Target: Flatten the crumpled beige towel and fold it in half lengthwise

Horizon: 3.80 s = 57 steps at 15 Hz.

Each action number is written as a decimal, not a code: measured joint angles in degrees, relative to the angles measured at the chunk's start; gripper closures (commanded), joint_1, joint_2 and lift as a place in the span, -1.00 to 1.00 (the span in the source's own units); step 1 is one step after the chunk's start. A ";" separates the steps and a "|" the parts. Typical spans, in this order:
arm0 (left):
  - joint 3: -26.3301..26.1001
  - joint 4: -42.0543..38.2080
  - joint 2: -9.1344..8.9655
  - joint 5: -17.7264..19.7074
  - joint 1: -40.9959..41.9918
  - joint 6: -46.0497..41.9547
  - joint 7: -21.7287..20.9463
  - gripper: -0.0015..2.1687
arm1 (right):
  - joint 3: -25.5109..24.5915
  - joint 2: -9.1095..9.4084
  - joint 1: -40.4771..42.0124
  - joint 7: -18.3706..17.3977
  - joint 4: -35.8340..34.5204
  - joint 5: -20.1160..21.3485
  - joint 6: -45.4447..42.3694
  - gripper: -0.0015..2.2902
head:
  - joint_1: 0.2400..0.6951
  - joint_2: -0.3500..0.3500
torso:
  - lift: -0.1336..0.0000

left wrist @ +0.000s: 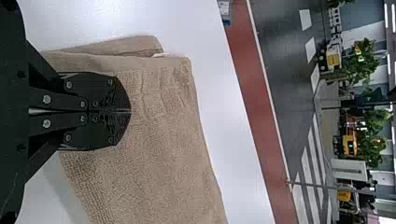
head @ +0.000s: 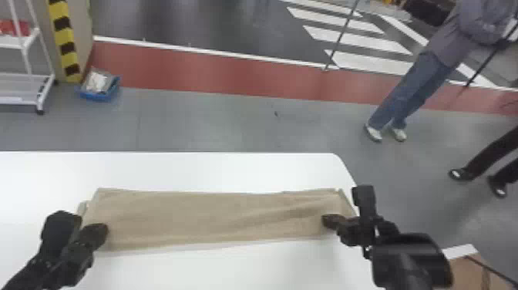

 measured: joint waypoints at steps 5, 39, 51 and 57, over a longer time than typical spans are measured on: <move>1.11 -0.62 0.43 0.05 1.09 0.27 -0.34 0.25 | 2.25 0.79 0.49 1.76 -0.68 0.63 3.28 0.55 | 1.00 -0.90 | 1.00; 12.30 -24.80 3.37 5.40 16.33 5.61 -8.61 -0.84 | -1.10 4.96 -1.37 5.24 -13.58 0.33 12.68 -0.72 | 1.00 -0.66 | 1.00; 11.07 -23.77 3.36 4.78 16.10 3.41 -9.28 -0.84 | 3.50 2.16 -8.66 -10.27 9.26 9.17 -4.62 -0.72 | 1.00 -0.79 | 1.00; 10.30 -23.39 3.58 4.51 16.13 2.63 -9.21 -0.81 | 3.39 1.69 -9.51 -11.25 11.11 8.87 -3.55 -0.35 | 1.00 -0.84 | 1.00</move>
